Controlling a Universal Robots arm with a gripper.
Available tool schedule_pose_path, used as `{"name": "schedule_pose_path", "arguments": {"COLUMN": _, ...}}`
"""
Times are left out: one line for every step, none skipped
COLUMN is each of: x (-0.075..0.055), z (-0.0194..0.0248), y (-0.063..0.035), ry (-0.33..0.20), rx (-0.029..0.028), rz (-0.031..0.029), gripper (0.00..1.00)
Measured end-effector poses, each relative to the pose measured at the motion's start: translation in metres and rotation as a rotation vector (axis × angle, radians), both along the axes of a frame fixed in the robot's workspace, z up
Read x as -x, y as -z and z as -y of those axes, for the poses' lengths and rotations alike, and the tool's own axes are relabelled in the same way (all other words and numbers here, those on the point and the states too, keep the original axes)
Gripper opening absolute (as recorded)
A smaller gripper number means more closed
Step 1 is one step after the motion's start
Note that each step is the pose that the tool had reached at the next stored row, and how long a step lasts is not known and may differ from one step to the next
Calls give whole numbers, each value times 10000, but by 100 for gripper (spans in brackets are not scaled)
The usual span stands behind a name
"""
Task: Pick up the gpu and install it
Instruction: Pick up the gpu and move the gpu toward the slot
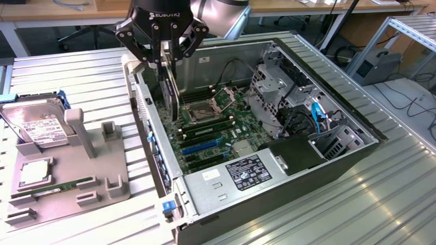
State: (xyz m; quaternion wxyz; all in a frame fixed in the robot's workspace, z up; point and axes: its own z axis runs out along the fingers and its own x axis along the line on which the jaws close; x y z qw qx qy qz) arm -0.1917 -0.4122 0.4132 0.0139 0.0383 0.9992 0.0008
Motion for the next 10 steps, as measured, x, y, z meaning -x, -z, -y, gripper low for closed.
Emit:
{"name": "schedule_pose_path", "arguments": {"x": -9, "z": 0, "y": 3, "ry": 1, "rx": 1, "rz": -1, "gripper": 27}}
{"name": "schedule_pose_path", "arguments": {"x": -17, "z": 0, "y": 6, "ry": 0, "rx": 1, "rz": -1, "gripper": 27}}
{"name": "schedule_pose_path", "arguments": {"x": -22, "z": 0, "y": 9, "ry": 0, "rx": 0, "rz": 0, "gripper": 27}}
{"name": "schedule_pose_path", "arguments": {"x": -27, "z": 0, "y": 11, "ry": 0, "rx": 0, "rz": 0, "gripper": 27}}
{"name": "schedule_pose_path", "arguments": {"x": -32, "z": 0, "y": 12, "ry": 0, "rx": 1, "rz": -1, "gripper": 27}}
{"name": "schedule_pose_path", "arguments": {"x": -37, "z": 0, "y": 14, "ry": 0, "rx": 1, "rz": -1, "gripper": 27}}
{"name": "schedule_pose_path", "arguments": {"x": -41, "z": 0, "y": 16, "ry": 0, "rx": 1, "rz": -1, "gripper": 27}}
{"name": "schedule_pose_path", "arguments": {"x": -45, "z": 0, "y": 18, "ry": 0, "rx": 0, "rz": -1, "gripper": 27}}
{"name": "schedule_pose_path", "arguments": {"x": -50, "z": 0, "y": 20, "ry": 0, "rx": 0, "rz": -1, "gripper": 27}}
{"name": "schedule_pose_path", "arguments": {"x": -54, "z": 0, "y": 22, "ry": 0, "rx": 0, "rz": -1, "gripper": 27}}
